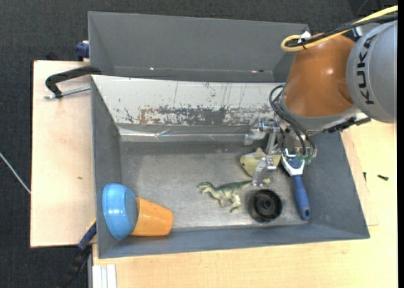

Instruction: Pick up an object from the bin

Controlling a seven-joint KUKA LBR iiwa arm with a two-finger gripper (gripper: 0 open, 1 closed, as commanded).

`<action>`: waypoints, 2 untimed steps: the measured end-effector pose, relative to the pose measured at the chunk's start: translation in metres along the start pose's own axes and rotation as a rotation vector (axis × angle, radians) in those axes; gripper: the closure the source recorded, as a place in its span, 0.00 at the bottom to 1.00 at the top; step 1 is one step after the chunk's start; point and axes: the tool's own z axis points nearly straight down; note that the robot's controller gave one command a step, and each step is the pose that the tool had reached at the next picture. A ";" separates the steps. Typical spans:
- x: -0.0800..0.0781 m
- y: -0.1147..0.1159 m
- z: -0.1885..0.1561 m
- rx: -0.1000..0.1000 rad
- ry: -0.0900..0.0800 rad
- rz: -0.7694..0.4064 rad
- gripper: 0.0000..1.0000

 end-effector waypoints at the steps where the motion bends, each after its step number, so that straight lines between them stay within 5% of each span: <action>1: 0.018 -0.012 0.075 -0.001 -0.011 -0.343 0.00; 2: 0.020 0.005 0.081 0.007 -0.010 -0.129 0.00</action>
Offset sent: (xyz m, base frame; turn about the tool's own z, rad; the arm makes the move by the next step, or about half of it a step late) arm -0.0222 -0.0153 -0.0800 -0.3440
